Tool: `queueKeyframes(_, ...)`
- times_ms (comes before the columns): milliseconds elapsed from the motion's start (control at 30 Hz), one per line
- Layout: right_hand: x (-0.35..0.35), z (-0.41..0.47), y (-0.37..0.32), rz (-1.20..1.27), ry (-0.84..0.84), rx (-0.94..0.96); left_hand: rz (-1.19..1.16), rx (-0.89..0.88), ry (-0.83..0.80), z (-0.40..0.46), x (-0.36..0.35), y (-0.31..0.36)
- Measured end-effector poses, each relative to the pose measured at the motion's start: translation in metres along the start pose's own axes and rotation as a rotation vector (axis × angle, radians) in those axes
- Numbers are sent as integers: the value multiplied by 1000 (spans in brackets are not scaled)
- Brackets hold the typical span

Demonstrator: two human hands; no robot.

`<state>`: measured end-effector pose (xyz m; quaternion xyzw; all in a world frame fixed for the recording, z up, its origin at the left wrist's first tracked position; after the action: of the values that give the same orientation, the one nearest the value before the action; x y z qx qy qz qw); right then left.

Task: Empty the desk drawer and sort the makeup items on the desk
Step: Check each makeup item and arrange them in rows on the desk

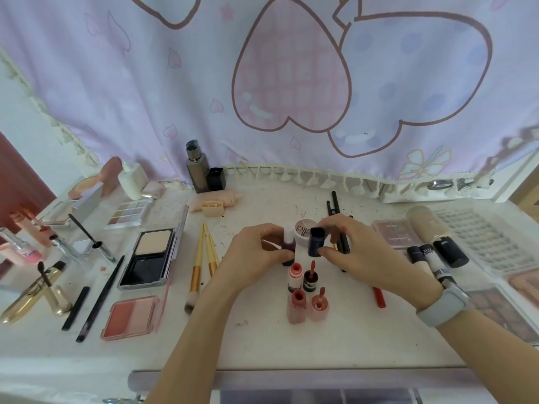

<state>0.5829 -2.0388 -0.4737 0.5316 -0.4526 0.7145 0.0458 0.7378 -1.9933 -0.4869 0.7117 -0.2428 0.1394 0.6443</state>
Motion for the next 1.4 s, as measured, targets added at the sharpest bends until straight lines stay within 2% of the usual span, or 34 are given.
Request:
queueKeyframes(133, -11, 4, 2, -58, -78, 9, 7, -19, -19, 0, -1, -2)
queueKeyframes(333, -15, 5, 8, -190, -107, 60, 42, 6, -33, -1, -2, -6)
queueKeyframes(433, 0, 5, 9, -118, -93, 51, 117, 39, 44, -3, 3, -10)
queueKeyframes(533, 12, 19, 14, -181, -58, 24, 337, 76, 165, -6, 11, -9)
queueKeyframes(667, 1, 45, 16, -429, -232, -10, 589, 137, 159, -3, 12, -11)
queueKeyframes(800, -10, 56, 18, -469, -372, -42, 669, 203, 71, -2, 8, -20)
queueKeyframes(900, 1, 57, 15, -266, -269, -26, 676, 187, 75, -2, 8, -20)
queueKeyframes(1033, 36, 54, 7, 485, 17, -53, 652, 181, 95, -2, 11, -16)
queueKeyframes(1133, 53, 47, -15, 905, 54, 13, 490, 70, 247, -6, 20, -2)
queueKeyframes(1200, 58, 38, -34, 990, 1, 72, 319, -85, 403, -18, 32, 18)
queueKeyframes(1267, 57, 28, -53, 1009, -74, 101, 172, -245, 477, -33, 42, 41)
queueKeyframes(1400, 45, 10, -82, 773, -188, 96, 138, -455, 412, -60, 39, 76)
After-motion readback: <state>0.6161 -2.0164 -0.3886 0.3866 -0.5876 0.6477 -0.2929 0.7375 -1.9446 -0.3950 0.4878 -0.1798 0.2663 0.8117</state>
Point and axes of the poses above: each hand's wrist, its own z-axis towards the middle knuckle, its own x-axis out of the back of the hand, y = z × x, the point moved 6 cm from there along z, towards the middle knuckle, and after that the axes turned 13 degrees about -y, right-handed, at the moved point
